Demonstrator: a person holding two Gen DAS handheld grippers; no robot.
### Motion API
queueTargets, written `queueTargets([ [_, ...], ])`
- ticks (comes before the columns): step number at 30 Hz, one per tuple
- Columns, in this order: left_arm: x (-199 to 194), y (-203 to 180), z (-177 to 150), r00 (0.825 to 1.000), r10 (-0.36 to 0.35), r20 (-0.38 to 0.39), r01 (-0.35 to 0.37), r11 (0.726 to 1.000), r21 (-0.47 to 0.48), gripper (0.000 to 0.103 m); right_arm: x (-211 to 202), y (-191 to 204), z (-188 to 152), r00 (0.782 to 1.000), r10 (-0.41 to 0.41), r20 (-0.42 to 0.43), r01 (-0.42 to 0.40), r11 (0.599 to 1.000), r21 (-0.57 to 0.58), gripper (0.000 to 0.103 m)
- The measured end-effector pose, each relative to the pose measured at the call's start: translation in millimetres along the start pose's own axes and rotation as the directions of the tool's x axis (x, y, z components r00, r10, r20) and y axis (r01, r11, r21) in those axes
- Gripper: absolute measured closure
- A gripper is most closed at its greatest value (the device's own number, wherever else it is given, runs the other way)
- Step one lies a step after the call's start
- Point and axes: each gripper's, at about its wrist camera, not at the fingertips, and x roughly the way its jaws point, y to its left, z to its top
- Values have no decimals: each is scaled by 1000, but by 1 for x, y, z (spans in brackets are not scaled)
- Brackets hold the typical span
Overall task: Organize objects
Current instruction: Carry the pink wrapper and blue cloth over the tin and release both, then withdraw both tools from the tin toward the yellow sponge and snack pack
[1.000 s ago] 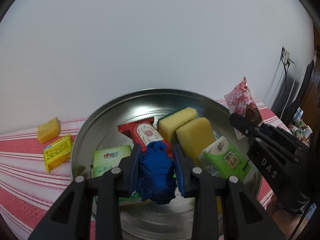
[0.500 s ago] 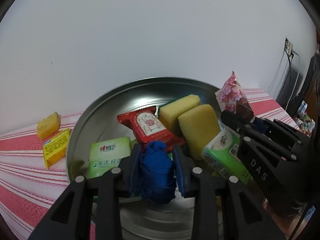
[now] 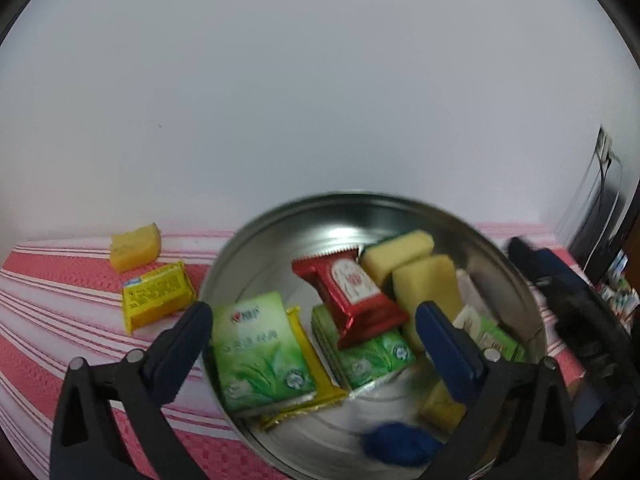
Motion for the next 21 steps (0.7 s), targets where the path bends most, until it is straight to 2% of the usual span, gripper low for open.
queueTargets([
  [3,-3,2,3,1000,18,24,-18,1000,-10,0,-14,-13,-2,996,-6,86,-2,996,91,28],
  [6,-1,3,3,999,39,21,-39,999,-5,0,-15,-23,-4,995,-44,90,33,992,123,28],
  [10,-2,6,3,993,111,37,-112,994,12,0,-7,-20,-9,997,-47,66,39,992,118,28],
  [21,-7,35,-7,985,163,50,-161,987,-28,0,-5,-5,-19,990,-85,114,79,995,59,28],
])
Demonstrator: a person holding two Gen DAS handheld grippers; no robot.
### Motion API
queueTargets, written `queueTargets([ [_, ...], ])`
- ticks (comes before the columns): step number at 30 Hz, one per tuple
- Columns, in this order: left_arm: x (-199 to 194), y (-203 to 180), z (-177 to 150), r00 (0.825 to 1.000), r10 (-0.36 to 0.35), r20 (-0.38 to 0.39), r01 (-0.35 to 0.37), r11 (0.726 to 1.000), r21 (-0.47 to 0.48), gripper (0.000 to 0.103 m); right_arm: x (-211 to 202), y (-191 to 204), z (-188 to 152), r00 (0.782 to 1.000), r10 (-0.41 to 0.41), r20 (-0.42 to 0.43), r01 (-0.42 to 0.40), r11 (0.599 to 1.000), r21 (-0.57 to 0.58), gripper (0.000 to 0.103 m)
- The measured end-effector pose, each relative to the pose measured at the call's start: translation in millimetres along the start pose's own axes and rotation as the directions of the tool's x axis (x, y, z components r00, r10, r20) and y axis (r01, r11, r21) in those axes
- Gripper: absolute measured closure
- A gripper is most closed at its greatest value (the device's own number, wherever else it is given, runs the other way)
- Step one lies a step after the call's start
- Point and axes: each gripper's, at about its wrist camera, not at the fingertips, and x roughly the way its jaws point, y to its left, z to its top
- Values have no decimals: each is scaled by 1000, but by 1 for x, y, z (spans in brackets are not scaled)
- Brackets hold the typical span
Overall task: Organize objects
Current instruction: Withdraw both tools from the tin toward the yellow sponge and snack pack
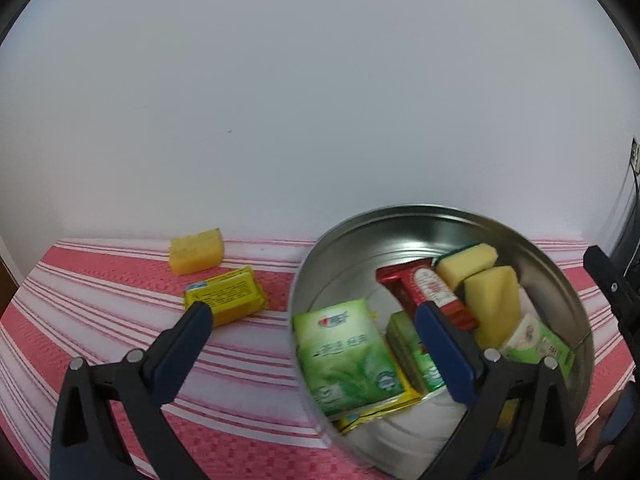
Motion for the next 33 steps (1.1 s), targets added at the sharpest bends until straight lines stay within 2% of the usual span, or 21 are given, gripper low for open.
queueTargets([
  [7,-7,13,-6,999,37,29,-37,999,13,0,-10,12,-3,997,-42,68,46,997,-57,28],
  [9,-8,18,-9,998,52,35,-52,999,15,0,-12,17,-5,994,-58,96,66,995,-80,23],
  [17,-13,41,-17,993,100,63,-101,995,14,0,-18,32,-10,988,-84,131,98,990,-105,22],
  [24,-21,59,-23,989,117,91,-119,993,9,1,-32,52,-15,989,-74,129,90,989,-120,22],
  [29,-23,78,-29,987,131,93,-133,991,12,0,-35,68,-21,994,-48,98,60,991,-122,22],
  [33,-21,100,-35,981,168,93,-171,985,22,1,-34,83,-28,996,-11,93,24,990,-136,22],
])
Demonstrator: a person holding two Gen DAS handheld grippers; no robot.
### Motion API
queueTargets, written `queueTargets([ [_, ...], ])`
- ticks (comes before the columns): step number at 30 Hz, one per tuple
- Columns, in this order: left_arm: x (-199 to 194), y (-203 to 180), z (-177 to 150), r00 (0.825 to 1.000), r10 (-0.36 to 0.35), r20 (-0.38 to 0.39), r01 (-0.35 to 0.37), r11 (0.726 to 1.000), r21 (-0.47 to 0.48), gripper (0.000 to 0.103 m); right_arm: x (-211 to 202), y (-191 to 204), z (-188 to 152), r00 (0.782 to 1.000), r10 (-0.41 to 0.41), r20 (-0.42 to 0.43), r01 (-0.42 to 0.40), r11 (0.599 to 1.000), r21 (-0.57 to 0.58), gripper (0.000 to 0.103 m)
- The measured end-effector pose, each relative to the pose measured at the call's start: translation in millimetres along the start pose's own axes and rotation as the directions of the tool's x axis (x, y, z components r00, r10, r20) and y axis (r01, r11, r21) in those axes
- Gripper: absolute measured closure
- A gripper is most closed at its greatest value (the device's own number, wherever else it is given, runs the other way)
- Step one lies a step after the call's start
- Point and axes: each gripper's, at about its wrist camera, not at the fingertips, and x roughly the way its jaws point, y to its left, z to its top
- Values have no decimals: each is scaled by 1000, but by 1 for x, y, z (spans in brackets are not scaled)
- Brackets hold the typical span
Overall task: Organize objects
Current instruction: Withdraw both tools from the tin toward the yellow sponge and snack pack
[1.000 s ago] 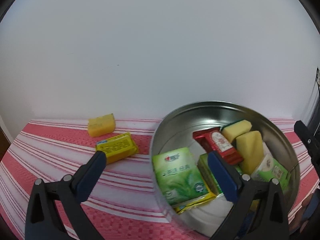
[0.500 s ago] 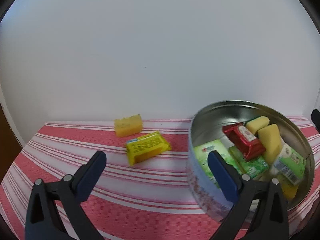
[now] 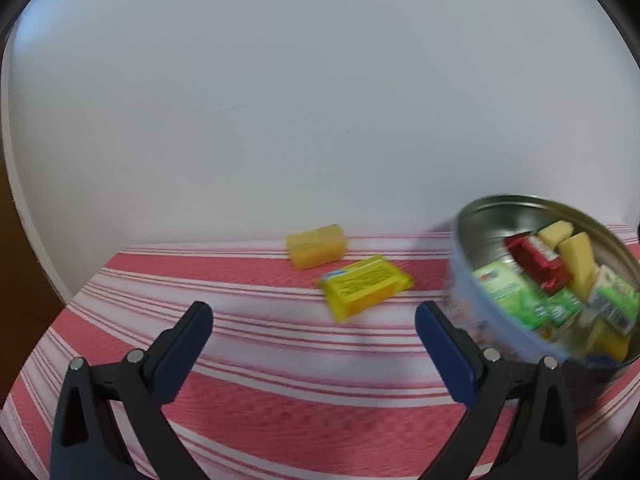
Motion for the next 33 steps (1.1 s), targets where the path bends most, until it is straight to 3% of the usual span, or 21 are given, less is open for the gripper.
queueTargets([
  [11,23,60,-8,997,61,-46,-64,996,-65,2,16,64,-12,990,130,-53,-132,991,-36,22],
  [20,44,91,-12,988,125,-88,-131,989,-65,2,40,125,-19,959,245,-138,-262,958,-120,22],
  [25,54,118,-13,977,178,-115,-187,979,-82,2,72,164,-21,917,307,-257,-353,922,-161,22],
  [33,63,157,-15,963,204,-177,-235,956,-176,2,143,214,-45,805,335,-490,-462,872,-162,22],
])
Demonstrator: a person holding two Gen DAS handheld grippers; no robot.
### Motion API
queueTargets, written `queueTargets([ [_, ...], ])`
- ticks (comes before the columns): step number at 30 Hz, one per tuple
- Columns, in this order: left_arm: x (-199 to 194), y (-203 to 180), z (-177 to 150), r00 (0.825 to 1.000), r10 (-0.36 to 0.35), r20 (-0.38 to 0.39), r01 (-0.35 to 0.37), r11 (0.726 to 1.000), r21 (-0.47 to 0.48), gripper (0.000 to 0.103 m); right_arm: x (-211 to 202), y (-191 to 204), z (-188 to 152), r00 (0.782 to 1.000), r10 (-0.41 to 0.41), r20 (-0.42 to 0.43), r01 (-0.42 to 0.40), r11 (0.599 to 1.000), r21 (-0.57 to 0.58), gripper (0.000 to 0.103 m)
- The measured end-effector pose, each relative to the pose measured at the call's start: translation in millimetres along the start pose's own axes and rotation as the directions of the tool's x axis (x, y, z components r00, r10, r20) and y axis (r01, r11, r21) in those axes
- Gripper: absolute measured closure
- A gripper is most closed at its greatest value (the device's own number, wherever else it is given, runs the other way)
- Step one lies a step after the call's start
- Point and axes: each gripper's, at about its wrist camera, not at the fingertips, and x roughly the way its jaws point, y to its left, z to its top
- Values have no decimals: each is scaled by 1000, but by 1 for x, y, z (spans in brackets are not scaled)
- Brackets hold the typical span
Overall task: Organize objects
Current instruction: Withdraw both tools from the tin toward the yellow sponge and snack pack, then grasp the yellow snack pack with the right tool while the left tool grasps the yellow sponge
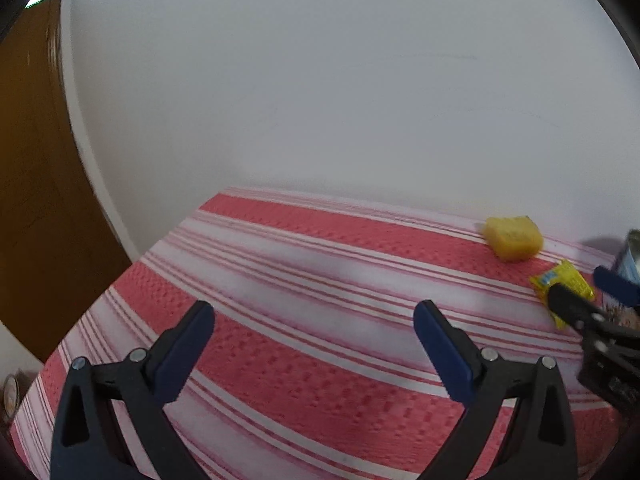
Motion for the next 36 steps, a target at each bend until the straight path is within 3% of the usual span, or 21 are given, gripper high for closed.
queueTargets([
  [6,2,3,0,1000,-12,-17,12,1000,-16,2,43,-12,9,988,-35,-151,42,998,39,22],
  [16,3,4,0,999,-28,-22,27,999,-21,2,54,-21,16,972,-116,-205,122,993,13,22],
  [20,4,5,-1,999,-29,-27,28,999,-25,2,60,-23,16,951,-178,-253,168,984,-58,22],
  [22,4,6,-1,999,-31,-31,30,999,-29,2,64,-36,12,945,-152,-290,153,988,-18,22],
  [25,3,6,-1,999,-36,-31,35,999,-32,2,61,-55,7,955,-98,-280,122,990,68,21],
  [31,4,0,-2,999,-38,-33,37,999,-22,2,55,-52,-4,960,-117,-254,132,990,40,28],
  [36,5,-4,-2,994,-104,-37,103,994,-25,2,26,-53,-14,982,-56,-178,76,991,107,29],
])
